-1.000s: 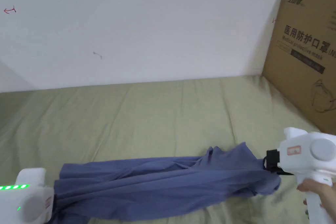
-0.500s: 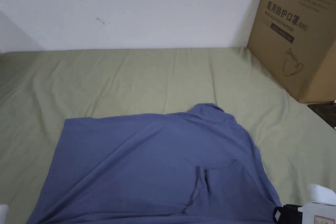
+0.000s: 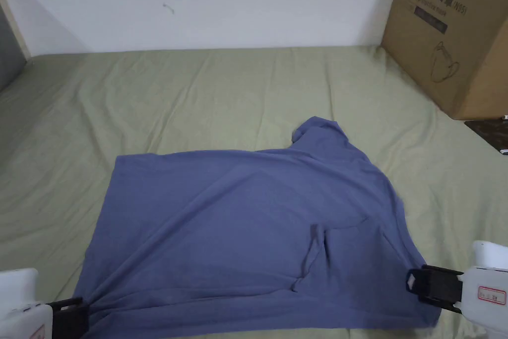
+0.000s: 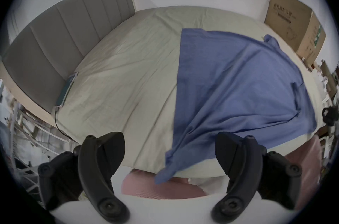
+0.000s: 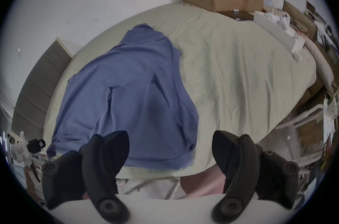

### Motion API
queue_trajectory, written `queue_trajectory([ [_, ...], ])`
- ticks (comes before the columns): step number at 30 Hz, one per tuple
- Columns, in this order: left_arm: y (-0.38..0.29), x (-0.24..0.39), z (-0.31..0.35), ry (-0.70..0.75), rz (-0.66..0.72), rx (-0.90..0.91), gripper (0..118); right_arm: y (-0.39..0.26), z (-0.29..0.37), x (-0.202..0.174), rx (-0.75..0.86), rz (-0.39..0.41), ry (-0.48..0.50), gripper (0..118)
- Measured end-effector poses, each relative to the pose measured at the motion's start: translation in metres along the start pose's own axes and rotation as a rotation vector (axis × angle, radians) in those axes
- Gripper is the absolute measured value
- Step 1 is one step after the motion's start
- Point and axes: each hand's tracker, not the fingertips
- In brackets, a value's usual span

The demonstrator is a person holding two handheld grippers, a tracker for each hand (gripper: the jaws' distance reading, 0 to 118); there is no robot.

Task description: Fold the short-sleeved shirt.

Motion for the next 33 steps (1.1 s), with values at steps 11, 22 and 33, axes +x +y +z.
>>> queue_trajectory([
  [11,-0.027,-0.007,0.039,-0.086,0.058,0.015,0,-0.026,0.031,-0.016,0.045,0.059,0.139,0],
  [22,-0.018,-0.015,-0.002,-0.036,0.069,-0.051,80,-0.043,0.006,-0.020,-0.038,0.025,0.110,0],
  [33,-0.026,0.003,-0.013,-0.074,0.049,-0.142,3,-0.039,0.012,-0.022,-0.050,0.062,0.084,4],
])
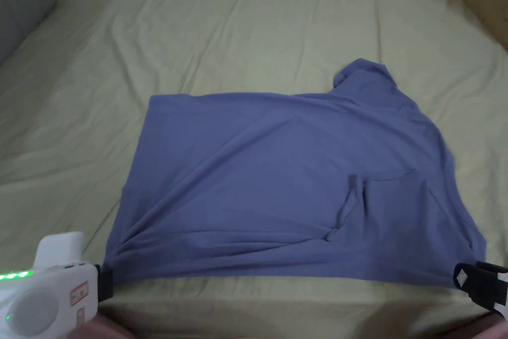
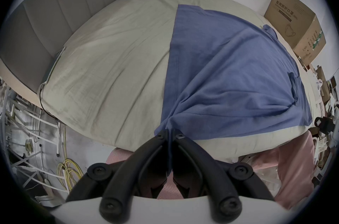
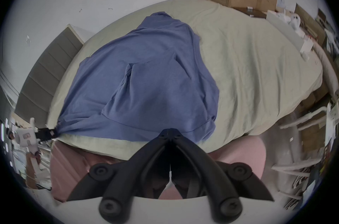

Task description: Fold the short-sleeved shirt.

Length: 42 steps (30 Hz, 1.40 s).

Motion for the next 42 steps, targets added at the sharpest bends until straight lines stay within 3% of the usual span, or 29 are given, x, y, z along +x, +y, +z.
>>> queue_trajectory([
  [1,0.001,0.001,0.002,-0.001,0.004,0.009,3,0.001,0.001,0.001,0.009,0.024,-0.020,28],
  [2,0.002,0.003,0.003,0.002,0.005,0.012,3,0.004,-0.001,0.000,0.009,0.054,-0.051,72],
  [3,0.003,0.000,0.002,0.004,0.003,0.011,3,0.006,-0.003,0.000,-0.002,0.079,-0.070,83],
  [6,0.005,0.002,0.004,0.008,0.003,0.015,3,0.015,-0.022,0.008,-0.043,0.102,-0.086,82],
  [8,0.004,0.002,0.006,0.006,0.004,0.012,3,0.018,-0.036,0.016,-0.127,0.030,-0.068,76],
  [9,0.004,0.002,0.007,0.007,0.003,0.011,3,0.017,-0.040,0.022,-0.132,0.011,-0.035,53],
  [10,0.004,0.003,0.007,0.010,0.003,0.009,3,0.015,-0.041,0.024,-0.118,0.019,-0.035,16],
  [11,0.003,0.001,0.009,0.010,0.003,0.006,3,0.013,-0.044,0.021,-0.132,0.038,-0.064,1],
  [14,0.004,0.005,0.011,0.008,0.005,0.007,3,0.013,-0.044,0.027,-0.151,0.003,0.002,1],
  [18,0.008,0.009,0.013,0.023,-0.011,0.005,3,0.019,-0.029,0.028,-0.092,0.013,-0.039,1],
  [22,0.020,0.011,0.020,0.028,-0.031,0.021,3,0.035,-0.014,0.030,-0.056,-0.017,-0.013,1],
  [26,0.044,0.008,0.025,0.016,-0.023,0.057,3,0.062,-0.007,0.031,-0.001,-0.005,-0.041,1],
  [34,0.126,0.013,-0.010,0.017,-0.070,0.072,4,0.135,-0.039,0.037,0.038,-0.059,-0.015,1],
  [37,0.150,0.018,-0.041,0.014,-0.078,0.047,14,0.151,-0.077,0.039,-0.016,-0.054,-0.061,1],
  [38,0.155,0.020,-0.050,0.010,-0.089,0.038,24,0.153,-0.088,0.040,-0.030,-0.059,-0.063,1],
  [40,0.160,0.024,-0.061,0.091,-0.114,0.015,71,0.153,-0.100,0.040,-0.037,-0.049,-0.086,5],
  [41,0.160,0.023,-0.063,0.086,-0.121,0.016,101,0.151,-0.103,0.039,-0.040,-0.032,-0.106,29],
  [42,0.159,0.022,-0.061,0.097,-0.121,0.016,108,0.151,-0.102,0.036,-0.044,-0.017,-0.149,58],
])
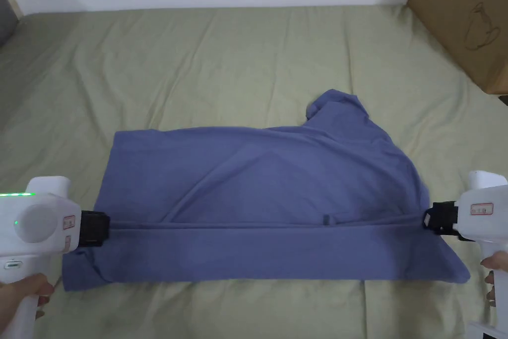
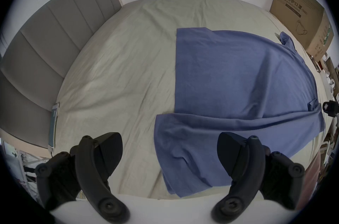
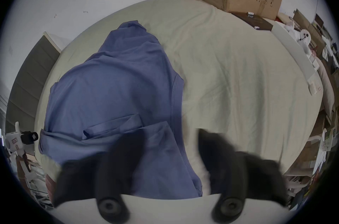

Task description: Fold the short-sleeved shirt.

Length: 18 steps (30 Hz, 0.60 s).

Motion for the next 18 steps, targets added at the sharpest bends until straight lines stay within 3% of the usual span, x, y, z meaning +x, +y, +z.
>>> queue_trajectory([
  [1,-0.003,-0.001,0.005,-0.001,-0.003,0.007,105,-0.002,0.004,-0.001,0.012,0.000,0.010,81],
  [4,-0.016,-0.006,0.026,-0.020,0.003,0.035,103,-0.008,0.028,-0.002,0.074,0.000,0.093,82],
  [5,-0.023,-0.009,0.035,-0.046,0.021,0.051,97,-0.011,0.038,-0.003,0.083,0.013,0.104,80],
  [6,-0.031,-0.012,0.044,-0.081,0.047,0.067,81,-0.018,0.049,-0.007,0.104,0.030,0.106,71],
  [7,-0.038,-0.013,0.052,-0.109,0.065,0.072,54,-0.024,0.058,-0.011,0.134,0.052,0.124,51],
  [8,-0.048,-0.015,0.060,-0.150,0.083,0.085,12,-0.032,0.067,-0.014,0.141,0.073,0.131,5],
  [9,-0.060,-0.017,0.066,-0.175,0.095,0.084,0,-0.043,0.073,-0.018,0.148,0.070,0.128,0],
  [13,-0.094,-0.013,0.071,-0.141,0.108,0.079,0,-0.075,0.073,-0.022,0.112,0.029,0.214,0],
  [15,-0.100,-0.015,0.068,-0.141,0.132,0.078,3,-0.085,0.067,-0.030,0.086,0.052,0.178,0],
  [16,-0.100,-0.016,0.065,-0.147,0.135,0.071,22,-0.088,0.064,-0.032,0.077,0.063,0.173,0],
  [17,-0.098,-0.019,0.056,-0.147,0.138,0.072,61,-0.091,0.061,-0.033,0.075,0.055,0.174,0],
  [18,-0.096,-0.019,0.053,-0.139,0.144,0.073,79,-0.093,0.058,-0.032,0.061,0.049,0.177,0],
])
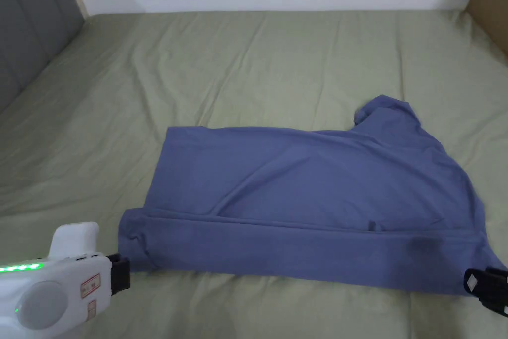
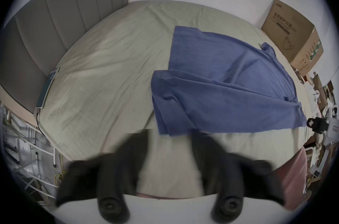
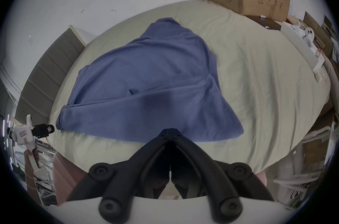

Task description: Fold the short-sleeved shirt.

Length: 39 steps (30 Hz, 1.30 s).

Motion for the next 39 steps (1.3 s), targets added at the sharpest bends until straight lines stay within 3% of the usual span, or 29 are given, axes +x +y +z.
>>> queue_trajectory([
  [1,0.003,-0.001,-0.005,0.022,-0.004,-0.005,84,0.001,-0.002,-0.001,-0.006,-0.006,0.003,0],
  [9,0.014,-0.013,-0.077,0.037,0.050,-0.126,76,-0.002,0.000,0.006,-0.012,-0.033,-0.010,0],
  [10,0.016,-0.010,-0.070,0.047,0.038,-0.126,65,-0.002,0.001,0.008,-0.011,-0.038,-0.009,0],
  [11,0.017,-0.002,-0.057,0.078,-0.007,-0.100,27,-0.002,0.001,0.011,-0.007,-0.049,-0.010,0],
  [12,0.018,0.001,-0.051,0.079,-0.058,-0.065,2,-0.001,0.001,0.014,-0.004,-0.061,-0.018,4],
  [13,0.018,0.003,-0.051,0.070,-0.077,-0.052,2,0.000,0.001,0.017,-0.003,-0.065,-0.021,20],
  [15,0.020,0.003,-0.059,0.087,-0.118,-0.121,2,0.009,-0.009,0.025,-0.001,-0.084,-0.079,86],
  [16,0.020,0.002,-0.059,0.084,-0.107,-0.101,2,0.012,-0.017,0.031,-0.005,-0.080,-0.078,99],
  [19,0.022,-0.004,-0.057,0.064,-0.065,-0.103,2,0.019,-0.043,0.050,-0.100,-0.133,-0.090,93],
  [21,0.022,-0.012,-0.057,0.041,-0.033,-0.103,2,0.016,-0.059,0.060,-0.143,-0.152,-0.034,52],
  [22,0.022,-0.014,-0.056,0.037,-0.033,-0.103,2,0.016,-0.060,0.054,-0.146,-0.128,-0.089,40],
  [23,0.022,-0.010,-0.051,0.031,-0.030,-0.104,2,0.017,-0.051,0.047,-0.118,-0.048,-0.158,10],
  [25,0.022,-0.010,-0.046,0.028,-0.028,-0.099,2,0.020,-0.037,0.040,-0.116,-0.064,0.032,10],
  [26,0.024,-0.011,-0.045,0.030,-0.042,-0.100,2,0.022,-0.037,0.032,-0.131,-0.043,-0.024,10],
  [28,0.027,-0.005,-0.037,0.027,-0.072,-0.108,2,0.021,-0.039,0.023,-0.140,0.102,-0.129,10],
  [34,0.022,-0.015,-0.007,0.025,-0.091,-0.075,2,0.026,-0.003,0.043,-0.094,-0.041,-0.030,10],
  [39,-0.009,-0.017,0.013,0.043,-0.108,-0.101,2,-0.002,0.020,0.050,-0.129,-0.017,-0.067,10],
])
